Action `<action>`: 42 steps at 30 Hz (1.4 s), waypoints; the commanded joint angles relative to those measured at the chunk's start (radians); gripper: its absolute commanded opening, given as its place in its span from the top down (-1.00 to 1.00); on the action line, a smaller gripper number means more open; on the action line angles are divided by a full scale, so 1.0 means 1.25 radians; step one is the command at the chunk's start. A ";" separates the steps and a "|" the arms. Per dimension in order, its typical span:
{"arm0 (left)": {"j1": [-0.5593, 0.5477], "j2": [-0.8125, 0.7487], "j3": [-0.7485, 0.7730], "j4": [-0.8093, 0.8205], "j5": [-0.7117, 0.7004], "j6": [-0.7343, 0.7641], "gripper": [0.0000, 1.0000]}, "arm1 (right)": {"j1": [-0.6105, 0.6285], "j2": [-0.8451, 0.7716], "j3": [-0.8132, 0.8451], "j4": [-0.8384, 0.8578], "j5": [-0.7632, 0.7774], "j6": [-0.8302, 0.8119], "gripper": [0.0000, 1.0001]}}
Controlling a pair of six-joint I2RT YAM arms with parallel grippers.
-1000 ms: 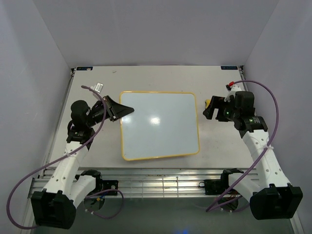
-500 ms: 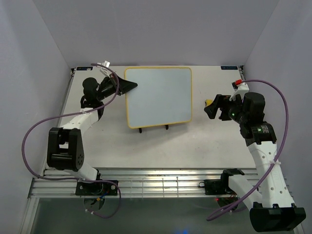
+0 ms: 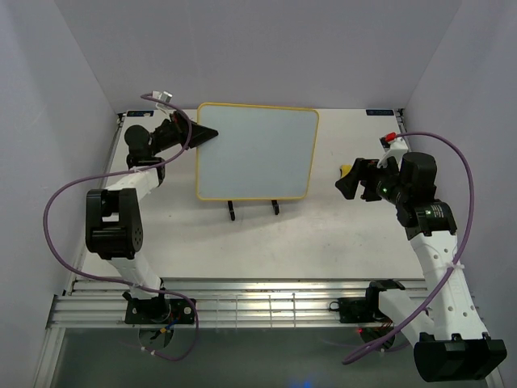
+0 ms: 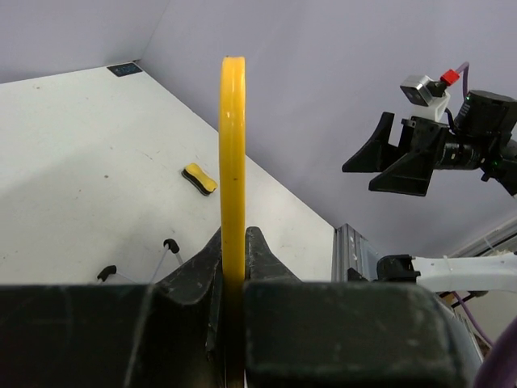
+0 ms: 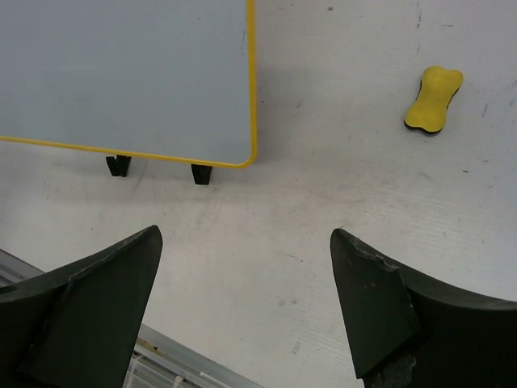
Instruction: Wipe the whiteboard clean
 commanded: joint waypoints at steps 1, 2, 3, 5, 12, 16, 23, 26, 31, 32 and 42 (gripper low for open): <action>-0.005 -0.005 0.053 0.096 -0.006 -0.032 1.00 | 0.001 -0.004 0.027 0.008 -0.030 -0.005 -0.80; -0.006 0.002 0.051 0.114 -0.003 -0.036 1.00 | 0.001 -0.006 0.027 0.009 -0.030 -0.003 -0.80; -0.006 0.015 0.048 0.137 -0.005 -0.035 1.00 | 0.001 -0.006 0.027 0.009 -0.032 -0.005 -0.80; -0.006 0.027 0.041 0.156 -0.029 -0.032 1.00 | 0.001 -0.012 0.020 0.021 -0.041 -0.005 -0.80; 0.020 0.088 0.097 0.156 -0.025 -0.031 1.00 | 0.001 -0.026 0.009 0.026 -0.049 -0.006 -0.80; 0.021 0.102 0.096 0.166 -0.036 -0.033 1.00 | 0.001 -0.028 0.001 0.032 -0.050 -0.007 -0.80; 0.032 0.146 0.104 0.266 -0.008 -0.081 1.00 | 0.001 -0.037 0.005 0.033 -0.046 -0.014 -0.80; 0.044 0.174 0.103 0.323 0.013 -0.144 1.00 | 0.000 -0.040 0.003 0.033 -0.048 -0.016 -0.80; 0.048 0.179 0.078 0.320 0.018 -0.114 1.00 | 0.001 -0.040 -0.002 0.038 -0.050 -0.016 -0.80; 0.048 0.179 0.069 0.322 0.017 -0.111 1.00 | 0.002 -0.040 -0.002 0.037 -0.051 -0.017 -0.80; 0.048 0.226 0.026 0.406 -0.013 -0.043 1.00 | 0.001 -0.040 -0.001 0.046 -0.067 -0.019 -0.80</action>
